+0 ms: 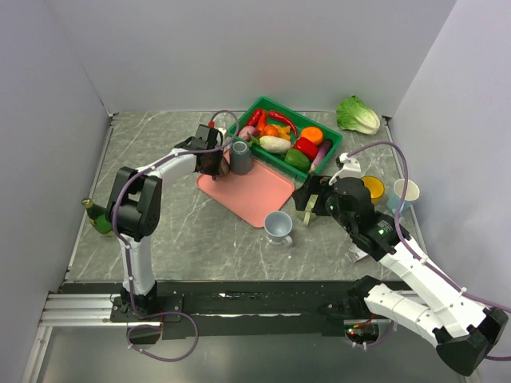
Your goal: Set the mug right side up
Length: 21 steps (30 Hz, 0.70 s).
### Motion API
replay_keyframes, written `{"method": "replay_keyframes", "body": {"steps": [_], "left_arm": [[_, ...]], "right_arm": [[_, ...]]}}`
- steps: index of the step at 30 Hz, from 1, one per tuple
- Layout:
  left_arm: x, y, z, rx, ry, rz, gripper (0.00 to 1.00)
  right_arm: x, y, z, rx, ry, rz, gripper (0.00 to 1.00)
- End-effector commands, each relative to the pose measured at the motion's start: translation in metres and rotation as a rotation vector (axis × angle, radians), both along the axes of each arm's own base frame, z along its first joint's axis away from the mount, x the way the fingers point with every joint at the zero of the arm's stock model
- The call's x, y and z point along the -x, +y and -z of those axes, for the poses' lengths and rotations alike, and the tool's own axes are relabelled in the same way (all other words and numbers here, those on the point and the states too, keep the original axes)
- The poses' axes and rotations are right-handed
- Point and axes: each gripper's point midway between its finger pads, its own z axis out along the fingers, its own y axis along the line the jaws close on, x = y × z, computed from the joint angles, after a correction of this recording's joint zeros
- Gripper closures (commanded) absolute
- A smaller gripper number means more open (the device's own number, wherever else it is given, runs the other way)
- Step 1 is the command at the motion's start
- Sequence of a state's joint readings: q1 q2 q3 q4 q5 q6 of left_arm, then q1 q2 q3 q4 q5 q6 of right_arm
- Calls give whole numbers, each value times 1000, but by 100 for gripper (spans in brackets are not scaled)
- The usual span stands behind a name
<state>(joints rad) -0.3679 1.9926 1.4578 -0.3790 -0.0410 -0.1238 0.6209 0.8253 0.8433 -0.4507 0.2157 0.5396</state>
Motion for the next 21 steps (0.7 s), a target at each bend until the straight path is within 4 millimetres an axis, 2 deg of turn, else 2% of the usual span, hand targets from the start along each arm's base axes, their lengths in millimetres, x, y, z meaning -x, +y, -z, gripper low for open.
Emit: {"method": "replay_keyframes", "body": {"steps": [1,6,13,16,17,19,21], "left_arm": [[-10,15,-20,-19,-58,-55,99],[5,21,-36,5,-64,-94,99],[26,17,-64,90,-67,-125,99],[35,15,-84,136,-81,-131,99],[40,12,-98,170,-99,-118,99],[46,6,-114,226,-109,-116,99],[56,-7,-143,333,-132,-85,99]], "right_arm": [[-1,-1,-10,-32,-21,9,1],[-1,7,-16,-53,-24,-17,0],[-3,21,-28,-79,-22,-78,0],[-3,31,-32,-97,-23,-119,0],[-2,37,-35,-111,-28,-152,0],[-2,43,-40,-132,-35,-177,0],[-2,55,-46,-169,-43,-223,0]]}}
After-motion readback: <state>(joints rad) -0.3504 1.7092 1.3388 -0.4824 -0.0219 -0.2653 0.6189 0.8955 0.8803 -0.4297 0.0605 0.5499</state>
